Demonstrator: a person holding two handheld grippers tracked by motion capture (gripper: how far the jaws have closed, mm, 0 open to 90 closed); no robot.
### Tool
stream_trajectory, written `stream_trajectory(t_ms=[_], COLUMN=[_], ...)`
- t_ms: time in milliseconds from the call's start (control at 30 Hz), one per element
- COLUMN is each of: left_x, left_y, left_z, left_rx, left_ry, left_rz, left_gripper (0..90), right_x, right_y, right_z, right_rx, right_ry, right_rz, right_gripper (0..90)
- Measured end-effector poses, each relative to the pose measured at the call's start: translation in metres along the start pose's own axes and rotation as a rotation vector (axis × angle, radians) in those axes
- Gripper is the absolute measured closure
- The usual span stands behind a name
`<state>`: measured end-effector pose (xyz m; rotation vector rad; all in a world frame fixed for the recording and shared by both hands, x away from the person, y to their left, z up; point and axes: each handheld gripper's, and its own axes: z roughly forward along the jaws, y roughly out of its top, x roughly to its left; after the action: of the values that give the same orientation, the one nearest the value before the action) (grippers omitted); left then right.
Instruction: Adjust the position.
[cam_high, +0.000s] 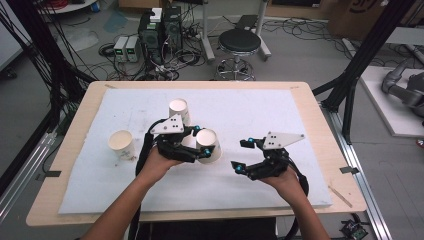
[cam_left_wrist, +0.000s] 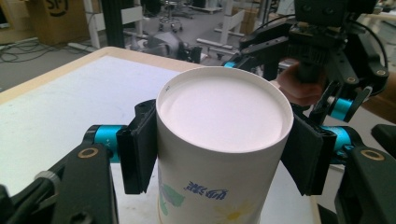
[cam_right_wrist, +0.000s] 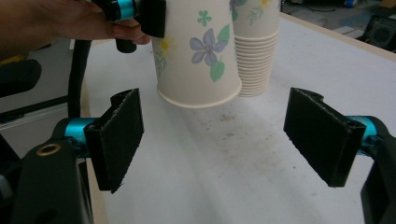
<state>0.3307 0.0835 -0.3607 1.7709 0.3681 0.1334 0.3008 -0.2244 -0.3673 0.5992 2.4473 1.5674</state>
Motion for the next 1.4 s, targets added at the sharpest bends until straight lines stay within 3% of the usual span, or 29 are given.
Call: stream_trajectory(t_ms=[300, 600, 1133, 1400], left_x=[-0.007, -0.014, -0.020, -0.021], left_y=[-0.002, -0.002, -0.001, -0.001], left_z=[0.011, 0.018, 0.026, 0.028], left_rx=[0.008, 0.004, -0.017, -0.029], left_ry=[-0.081, -0.185, -0.269, -0.293], left_rz=[0.001, 0.013, 0.012, 0.015], left_gripper=[34.8, 35.0, 35.2, 35.7], right_x=[0.006, 0.008, 0.011, 0.010], right_y=[-0.003, -0.008, -0.011, -0.014], right_z=[0.007, 0.018, 0.028, 0.030], right_rx=[-0.006, -0.004, -0.019, -0.026], right_ry=[0.055, 0.129, 0.212, 0.252], right_rz=[-0.035, -0.039, -0.036, -0.031], right_gripper=[20.3, 20.4, 21.3, 30.8])
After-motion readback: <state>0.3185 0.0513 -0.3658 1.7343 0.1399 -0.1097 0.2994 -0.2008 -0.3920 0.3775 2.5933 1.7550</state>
